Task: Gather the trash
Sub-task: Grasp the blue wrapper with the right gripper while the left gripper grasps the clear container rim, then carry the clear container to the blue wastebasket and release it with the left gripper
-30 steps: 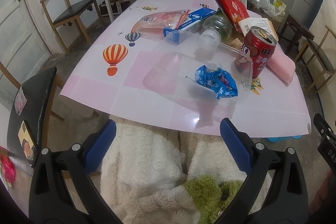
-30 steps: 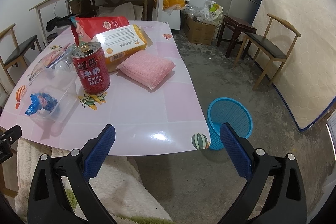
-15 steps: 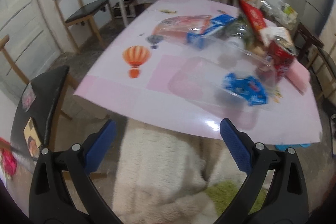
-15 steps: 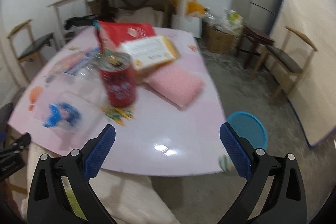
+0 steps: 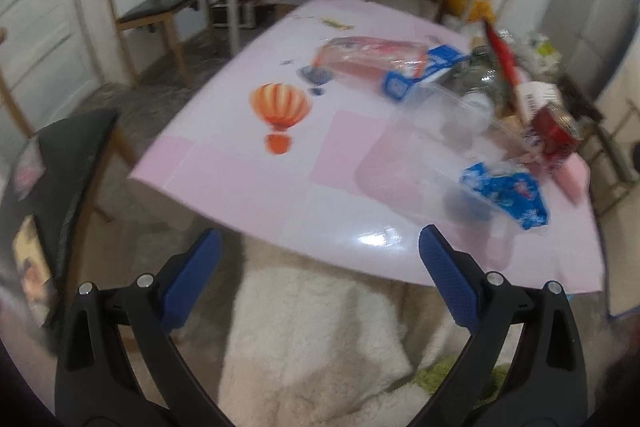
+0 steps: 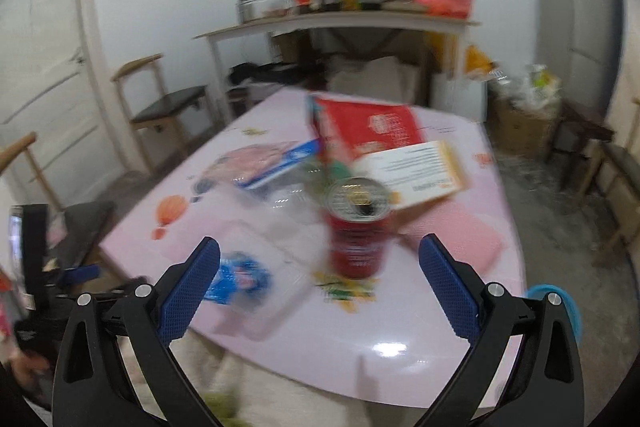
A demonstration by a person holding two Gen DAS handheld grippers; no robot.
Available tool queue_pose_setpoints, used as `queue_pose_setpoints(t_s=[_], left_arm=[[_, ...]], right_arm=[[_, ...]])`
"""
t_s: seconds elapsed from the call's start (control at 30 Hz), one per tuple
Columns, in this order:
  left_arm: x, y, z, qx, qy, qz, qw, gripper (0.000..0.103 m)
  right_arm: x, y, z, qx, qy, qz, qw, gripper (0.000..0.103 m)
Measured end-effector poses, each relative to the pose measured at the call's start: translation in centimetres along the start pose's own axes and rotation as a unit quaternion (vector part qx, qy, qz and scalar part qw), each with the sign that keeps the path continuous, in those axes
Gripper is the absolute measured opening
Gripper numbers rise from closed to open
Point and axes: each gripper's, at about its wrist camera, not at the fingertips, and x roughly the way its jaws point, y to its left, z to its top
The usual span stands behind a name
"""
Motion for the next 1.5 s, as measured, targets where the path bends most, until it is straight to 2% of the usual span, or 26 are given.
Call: queue_pose_setpoints(t_s=[0.1, 0.2, 0.33, 0.43, 0.5, 0.6, 0.67, 0.77, 0.87, 1.1, 1.27, 1.5], left_arm=[[0.1, 0.2, 0.1, -0.002, -0.020, -0.044, 0.9989, 0.095], [0.0, 0.4, 0.2, -0.006, -0.050, -0.084, 0.9952, 0.095], [0.1, 0.3, 0.2, -0.006, -0.072, -0.110, 0.9913, 0.095], [0.4, 0.5, 0.6, -0.006, -0.079, -0.124, 0.9892, 0.095], [0.7, 0.9, 1.0, -0.015, -0.080, -0.146, 0.9859, 0.095], [1.2, 1.5, 1.6, -0.031, -0.077, -0.174, 0.9812, 0.095], [1.6, 1.7, 1.9, -0.034, -0.074, -0.184, 0.9795, 0.095], [2.4, 1.9, 3.1, -0.037, -0.072, -0.196, 0.9773, 0.095], [3.6, 1.8, 4.5, -0.040, -0.064, -0.204, 0.9761, 0.085], [8.2, 0.4, 7.0, -0.031, 0.014, -0.239, 0.9704, 0.039], [8.9, -0.4, 6.8, -0.018, 0.042, -0.223, 0.9736, 0.007], [6.8, 0.0, 5.7, -0.029, 0.044, -0.204, 0.9775, 0.005]], right_arm=[[1.3, 2.4, 0.6, -0.027, 0.025, 0.040, 0.999, 0.085], [3.3, 4.4, 0.6, -0.053, 0.073, 0.062, 0.994, 0.074], [6.9, 5.6, 0.5, -0.054, 0.150, 0.067, 0.985, 0.057], [8.8, 5.2, 0.2, -0.028, 0.194, 0.065, 0.979, 0.050], [10.1, 4.6, -0.2, -0.015, 0.216, 0.060, 0.974, 0.045], [11.3, 4.3, -0.8, -0.004, 0.240, 0.055, 0.969, 0.033], [11.8, 4.0, -1.0, 0.000, 0.247, 0.057, 0.967, 0.022], [11.8, 3.7, -0.8, 0.007, 0.246, 0.060, 0.967, 0.013], [11.5, 3.3, -0.7, 0.015, 0.243, 0.061, 0.968, 0.010], [10.3, 2.3, -0.5, 0.026, 0.228, 0.063, 0.971, 0.008], [9.3, 1.9, -0.3, 0.029, 0.209, 0.068, 0.975, 0.007], [6.7, 1.7, 0.2, 0.026, 0.175, 0.096, 0.980, 0.007]])
